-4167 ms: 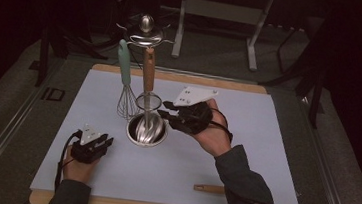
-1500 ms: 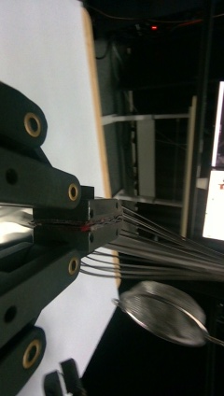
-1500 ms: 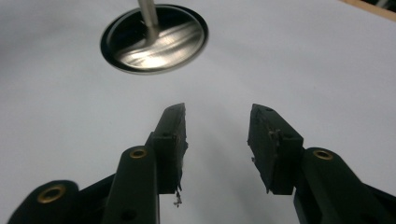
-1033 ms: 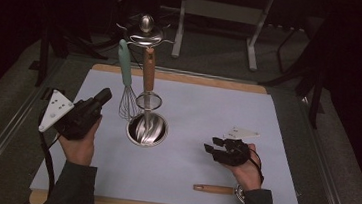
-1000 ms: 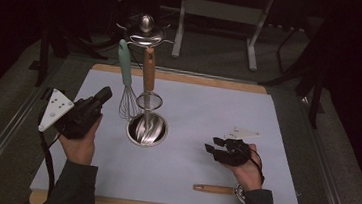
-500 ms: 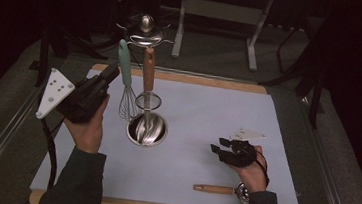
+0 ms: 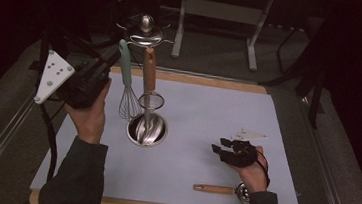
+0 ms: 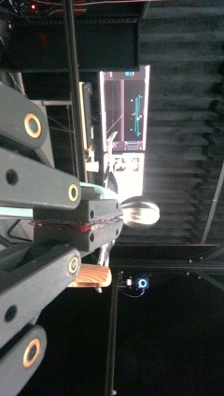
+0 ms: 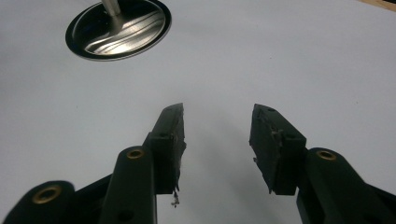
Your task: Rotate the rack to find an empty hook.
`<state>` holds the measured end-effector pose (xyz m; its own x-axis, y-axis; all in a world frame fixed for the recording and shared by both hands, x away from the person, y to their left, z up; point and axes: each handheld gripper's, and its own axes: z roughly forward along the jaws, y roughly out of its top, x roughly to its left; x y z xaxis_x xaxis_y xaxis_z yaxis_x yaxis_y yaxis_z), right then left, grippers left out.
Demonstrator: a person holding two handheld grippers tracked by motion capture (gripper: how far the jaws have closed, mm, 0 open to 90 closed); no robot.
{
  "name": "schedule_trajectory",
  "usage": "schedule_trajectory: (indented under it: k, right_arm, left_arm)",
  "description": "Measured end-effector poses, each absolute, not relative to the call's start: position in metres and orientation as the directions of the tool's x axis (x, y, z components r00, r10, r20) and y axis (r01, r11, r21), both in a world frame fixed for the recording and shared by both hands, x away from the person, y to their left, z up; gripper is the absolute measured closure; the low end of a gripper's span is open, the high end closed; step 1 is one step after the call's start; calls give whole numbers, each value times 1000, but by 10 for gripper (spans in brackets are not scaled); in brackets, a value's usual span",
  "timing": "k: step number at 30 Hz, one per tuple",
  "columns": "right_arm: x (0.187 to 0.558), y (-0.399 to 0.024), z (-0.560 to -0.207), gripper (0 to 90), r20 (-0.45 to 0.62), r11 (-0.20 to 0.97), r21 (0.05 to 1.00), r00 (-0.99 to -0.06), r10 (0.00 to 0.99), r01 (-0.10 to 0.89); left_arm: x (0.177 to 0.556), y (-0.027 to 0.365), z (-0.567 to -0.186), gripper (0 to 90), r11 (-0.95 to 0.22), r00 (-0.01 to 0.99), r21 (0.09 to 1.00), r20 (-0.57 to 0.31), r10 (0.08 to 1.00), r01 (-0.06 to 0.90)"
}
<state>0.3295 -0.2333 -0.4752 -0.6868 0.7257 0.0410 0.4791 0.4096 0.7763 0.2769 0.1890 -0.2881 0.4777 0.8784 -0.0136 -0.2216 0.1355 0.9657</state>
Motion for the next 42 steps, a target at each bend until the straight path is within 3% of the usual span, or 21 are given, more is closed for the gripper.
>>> schedule_trajectory:
  k: [16,42]
  right_arm:
    - [330,-232,-479,547,32,423,766,-686,727,484]
    - [330,-235,-481,546,34,422,762,-681,732,492]
  left_arm:
    - [285,188,-284,895,80,462,975,26,887,-209]
    - [297,196,-281,896,81,432,979,9,902,-189]
